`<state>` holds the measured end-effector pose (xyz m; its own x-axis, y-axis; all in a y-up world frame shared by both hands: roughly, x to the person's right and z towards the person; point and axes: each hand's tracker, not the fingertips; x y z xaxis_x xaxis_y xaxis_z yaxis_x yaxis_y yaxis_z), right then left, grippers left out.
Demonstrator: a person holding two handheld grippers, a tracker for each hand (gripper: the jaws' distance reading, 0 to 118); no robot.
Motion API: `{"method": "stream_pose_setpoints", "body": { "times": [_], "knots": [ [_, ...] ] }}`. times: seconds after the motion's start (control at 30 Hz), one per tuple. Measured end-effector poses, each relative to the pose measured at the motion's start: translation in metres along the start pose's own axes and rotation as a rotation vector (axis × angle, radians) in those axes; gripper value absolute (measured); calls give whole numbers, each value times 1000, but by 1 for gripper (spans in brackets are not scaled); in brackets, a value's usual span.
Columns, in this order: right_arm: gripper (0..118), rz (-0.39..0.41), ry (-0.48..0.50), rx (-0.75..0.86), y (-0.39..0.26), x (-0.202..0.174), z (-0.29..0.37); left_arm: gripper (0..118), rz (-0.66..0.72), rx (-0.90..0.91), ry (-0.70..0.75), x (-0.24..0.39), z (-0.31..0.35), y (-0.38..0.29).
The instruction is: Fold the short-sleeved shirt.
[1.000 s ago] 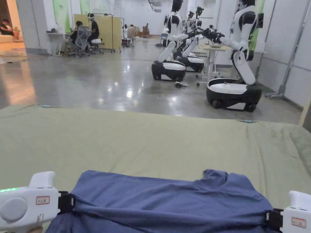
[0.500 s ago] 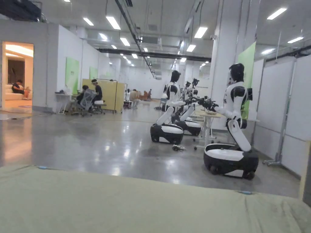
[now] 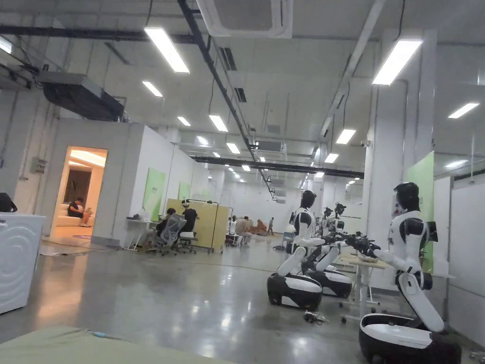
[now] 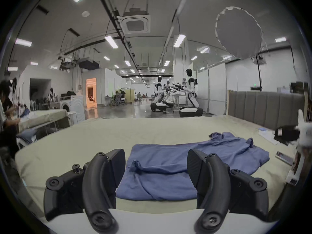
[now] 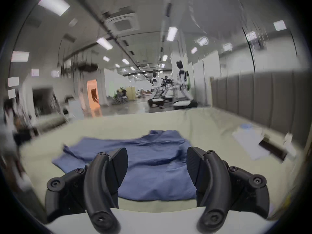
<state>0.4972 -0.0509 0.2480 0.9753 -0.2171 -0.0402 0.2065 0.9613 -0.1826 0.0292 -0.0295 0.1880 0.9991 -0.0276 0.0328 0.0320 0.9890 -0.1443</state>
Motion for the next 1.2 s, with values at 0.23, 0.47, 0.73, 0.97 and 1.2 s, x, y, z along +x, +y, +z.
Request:
{"method": "stream_pose_setpoints", "body": {
  "times": [0.23, 0.47, 0.73, 0.97, 1.2],
  "knots": [
    [80, 197, -73, 17, 28, -1, 5, 76, -35, -3, 26, 2, 8, -9],
    [7, 282, -58, -18, 17, -7, -2, 11, 109, 37, 64, -15, 11, 0],
    [0, 337, -38, -66, 2, -6, -21, 4, -40, -73, -34, 14, -14, -13],
    [0, 408, 1, -87, -9, -9, -23, 4, 63, -239, 12, -36, -42, -33],
    [0, 433, 5, -91, -8, -25, -14, 4, 247, -264, 7, -77, -45, -46]
  ]
}}
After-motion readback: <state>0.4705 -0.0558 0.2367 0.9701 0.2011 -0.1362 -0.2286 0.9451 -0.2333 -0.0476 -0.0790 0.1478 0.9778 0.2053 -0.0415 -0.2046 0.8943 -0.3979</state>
